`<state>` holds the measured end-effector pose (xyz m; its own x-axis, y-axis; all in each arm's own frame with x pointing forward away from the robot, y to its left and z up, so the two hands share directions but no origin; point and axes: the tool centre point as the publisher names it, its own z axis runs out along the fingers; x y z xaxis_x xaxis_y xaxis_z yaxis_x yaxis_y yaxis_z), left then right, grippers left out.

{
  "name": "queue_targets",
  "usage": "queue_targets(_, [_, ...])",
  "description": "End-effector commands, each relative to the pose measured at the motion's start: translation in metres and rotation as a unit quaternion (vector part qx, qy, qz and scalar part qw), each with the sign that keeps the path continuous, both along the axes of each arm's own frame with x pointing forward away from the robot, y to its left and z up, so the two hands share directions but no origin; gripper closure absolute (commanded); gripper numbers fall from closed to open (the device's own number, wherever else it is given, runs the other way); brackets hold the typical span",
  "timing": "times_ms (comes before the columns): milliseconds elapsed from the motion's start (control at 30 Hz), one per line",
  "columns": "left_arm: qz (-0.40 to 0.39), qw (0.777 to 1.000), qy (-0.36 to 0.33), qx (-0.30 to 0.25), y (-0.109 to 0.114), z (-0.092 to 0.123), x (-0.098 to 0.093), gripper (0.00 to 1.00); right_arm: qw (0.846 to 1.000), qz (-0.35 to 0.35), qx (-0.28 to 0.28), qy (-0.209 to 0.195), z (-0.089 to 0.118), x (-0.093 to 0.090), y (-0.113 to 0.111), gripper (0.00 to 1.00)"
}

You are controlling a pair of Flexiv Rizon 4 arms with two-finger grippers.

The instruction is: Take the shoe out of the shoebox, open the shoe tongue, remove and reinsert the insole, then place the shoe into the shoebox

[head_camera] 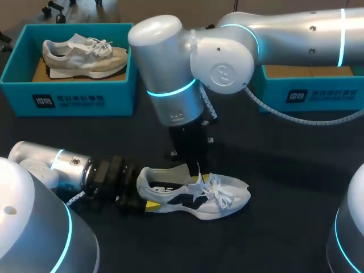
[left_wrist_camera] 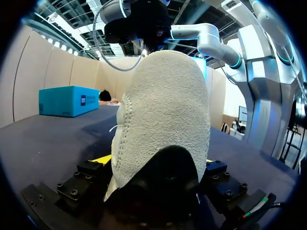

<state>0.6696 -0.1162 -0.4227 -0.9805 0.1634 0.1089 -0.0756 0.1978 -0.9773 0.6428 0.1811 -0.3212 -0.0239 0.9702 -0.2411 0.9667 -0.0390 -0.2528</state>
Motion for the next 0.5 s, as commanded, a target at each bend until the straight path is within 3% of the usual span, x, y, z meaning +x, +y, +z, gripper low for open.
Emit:
queue_targets(33, [0.001,1.000,0.000,0.000,0.000,-0.002,0.001,1.00,1.000,0.023,0.020,0.004,0.000,0.002,-0.012,1.00])
queue_targets(500, [0.001,1.000,0.000,0.000,0.000,-0.002,0.001,1.00,0.990,0.107,0.096,-0.006,0.003,0.001,-0.055,1.00])
